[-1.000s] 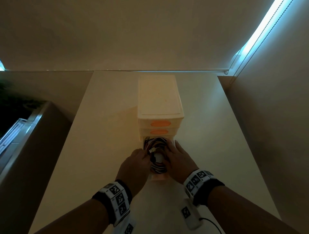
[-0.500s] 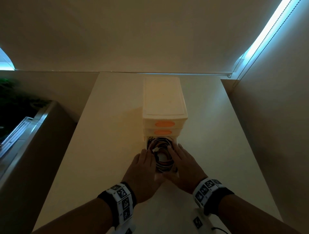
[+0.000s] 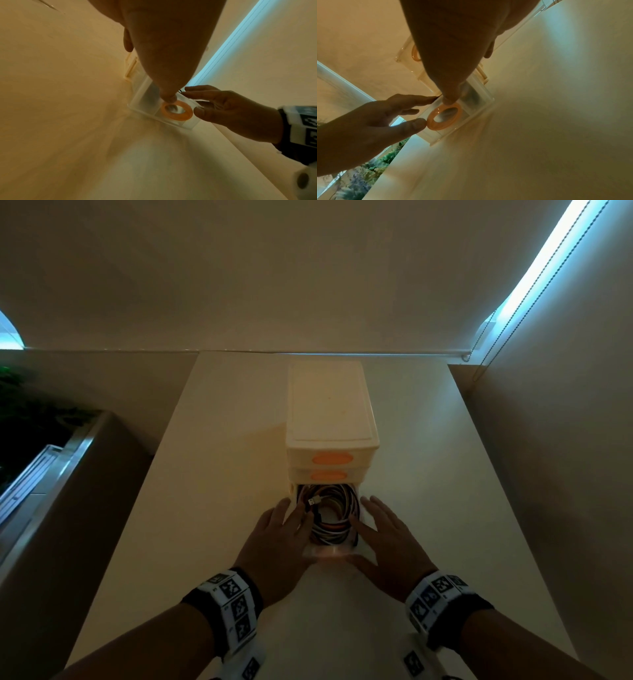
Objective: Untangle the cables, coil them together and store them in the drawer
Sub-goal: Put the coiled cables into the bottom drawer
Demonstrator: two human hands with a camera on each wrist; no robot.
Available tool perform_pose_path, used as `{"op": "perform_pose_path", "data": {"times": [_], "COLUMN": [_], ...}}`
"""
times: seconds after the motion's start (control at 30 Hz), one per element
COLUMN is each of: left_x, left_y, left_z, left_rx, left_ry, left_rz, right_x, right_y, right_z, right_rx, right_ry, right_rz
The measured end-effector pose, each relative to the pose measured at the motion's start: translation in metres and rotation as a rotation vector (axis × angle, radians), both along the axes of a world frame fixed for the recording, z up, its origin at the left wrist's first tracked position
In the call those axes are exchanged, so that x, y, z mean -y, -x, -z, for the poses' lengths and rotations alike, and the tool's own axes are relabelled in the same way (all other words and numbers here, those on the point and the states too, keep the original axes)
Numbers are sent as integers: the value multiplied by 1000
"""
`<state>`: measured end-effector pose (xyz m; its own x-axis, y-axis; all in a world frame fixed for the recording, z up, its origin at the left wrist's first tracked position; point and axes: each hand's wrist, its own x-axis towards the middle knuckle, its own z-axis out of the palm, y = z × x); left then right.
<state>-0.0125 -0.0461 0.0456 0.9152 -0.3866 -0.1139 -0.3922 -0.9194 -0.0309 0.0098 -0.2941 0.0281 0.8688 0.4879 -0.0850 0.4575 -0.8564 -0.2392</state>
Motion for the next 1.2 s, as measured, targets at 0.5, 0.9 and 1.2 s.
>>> {"op": "perform_pose_path", "data": {"times": [0.5, 0.9, 1.2], "left_x": [-6, -6, -4], "left_y": [-22, -55, -71], "left_z": [8, 19, 8], "left_rx": [-13, -249, -284], "left_ry": [366, 619, 535], "left_rz": [-302, -540, -514], "right_x": [-18, -20, -25], "right_y": [-15, -50, -67], "right_z": [-3, 5, 6], "right_rx": [-240, -377, -319], "right_ry": [-349, -449, -452], "right_rz": [373, 571, 556]}}
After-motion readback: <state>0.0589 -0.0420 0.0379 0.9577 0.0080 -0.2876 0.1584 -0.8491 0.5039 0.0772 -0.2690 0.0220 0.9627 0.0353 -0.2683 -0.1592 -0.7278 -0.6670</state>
